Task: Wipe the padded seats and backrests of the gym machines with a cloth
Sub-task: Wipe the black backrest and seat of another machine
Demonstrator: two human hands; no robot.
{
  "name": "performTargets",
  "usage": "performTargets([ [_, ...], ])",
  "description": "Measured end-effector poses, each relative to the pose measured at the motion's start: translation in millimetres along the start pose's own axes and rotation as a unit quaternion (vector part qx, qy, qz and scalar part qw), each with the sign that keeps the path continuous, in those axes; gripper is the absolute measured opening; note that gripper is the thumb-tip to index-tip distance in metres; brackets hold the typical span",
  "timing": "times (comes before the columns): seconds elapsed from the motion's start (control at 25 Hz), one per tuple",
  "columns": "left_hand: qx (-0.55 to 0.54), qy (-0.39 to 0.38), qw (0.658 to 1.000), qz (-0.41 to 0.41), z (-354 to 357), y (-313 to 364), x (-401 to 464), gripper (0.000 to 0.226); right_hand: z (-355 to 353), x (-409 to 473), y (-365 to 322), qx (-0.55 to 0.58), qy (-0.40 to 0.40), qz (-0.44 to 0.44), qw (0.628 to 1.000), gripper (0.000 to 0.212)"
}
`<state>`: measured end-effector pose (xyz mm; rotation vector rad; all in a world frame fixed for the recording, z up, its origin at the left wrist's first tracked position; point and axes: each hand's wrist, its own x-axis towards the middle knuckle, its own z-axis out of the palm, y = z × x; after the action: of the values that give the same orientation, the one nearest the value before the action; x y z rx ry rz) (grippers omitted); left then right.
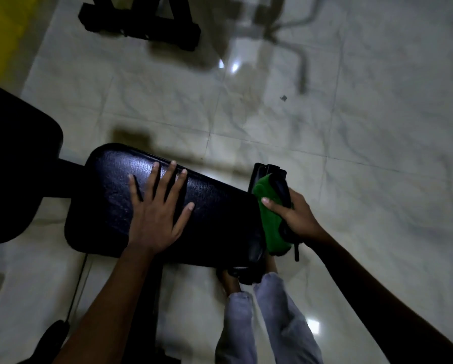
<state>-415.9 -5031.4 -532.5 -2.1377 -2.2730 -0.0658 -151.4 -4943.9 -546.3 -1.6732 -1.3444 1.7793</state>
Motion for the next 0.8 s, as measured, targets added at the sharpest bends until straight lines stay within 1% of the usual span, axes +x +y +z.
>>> performTargets([
  [0.08, 0.000, -0.005, 1.000, 0.028, 0.1, 0.3, -1.0, 0.060, 14.4, -9.9, 2.4, 0.081, 0.079, 0.008, 0.993, 0.022],
  [0.16, -0.004, -0.005, 0.999, 0.050, 1.3, -1.3, -2.4, 0.058, 27.7, -33.8, 16.2, 0.129, 0.165, 0.019, 0.978, 0.020],
  [0.2, -0.005, -0.002, 0.999, 0.054, 1.9, -1.6, -3.2, 0.058, 35.3, -49.6, 26.3, 0.157, 0.188, 0.029, 0.969, 0.019],
  [0.28, -0.002, 0.002, 0.998, 0.058, 2.4, -1.3, -4.4, 0.058, 50.5, -81.6, 43.6, 0.248, 0.197, 0.051, 0.947, 0.024],
  [0.36, -0.004, 0.006, 0.998, 0.057, 3.1, -2.5, -4.3, 0.059, 59.9, -104.8, 54.1, 0.289, 0.182, 0.083, 0.936, 0.037],
  [0.4, -0.004, 0.008, 0.998, 0.058, 3.7, -2.4, -4.3, 0.059, 60.3, -108.3, 55.3, 0.276, 0.176, 0.088, 0.941, 0.036],
  [0.48, -0.003, 0.013, 0.998, 0.059, 5.0, -1.3, -3.5, 0.059, 53.2, -92.5, 49.6, 0.225, 0.188, 0.070, 0.953, 0.020],
  [0.52, -0.005, 0.015, 0.998, 0.058, 5.7, -1.8, -3.0, 0.059, 47.5, -75.3, 40.9, 0.202, 0.201, 0.057, 0.957, 0.016],
  [0.6, -0.007, 0.015, 0.998, 0.056, 7.0, -2.7, -2.2, 0.059, 35.3, -36.6, 16.9, 0.159, 0.202, 0.032, 0.966, 0.017],
  [0.68, -0.007, 0.017, 0.998, 0.057, 8.5, -2.1, -1.9, 0.059, 31.2, -13.5, 6.0, 0.136, 0.194, 0.027, 0.971, 0.021],
  [0.8, -0.006, 0.019, 0.998, 0.056, 9.6, -4.3, -4.9, 0.059, 44.8, -41.1, 22.1, 0.167, 0.220, 0.060, 0.959, 0.030],
])
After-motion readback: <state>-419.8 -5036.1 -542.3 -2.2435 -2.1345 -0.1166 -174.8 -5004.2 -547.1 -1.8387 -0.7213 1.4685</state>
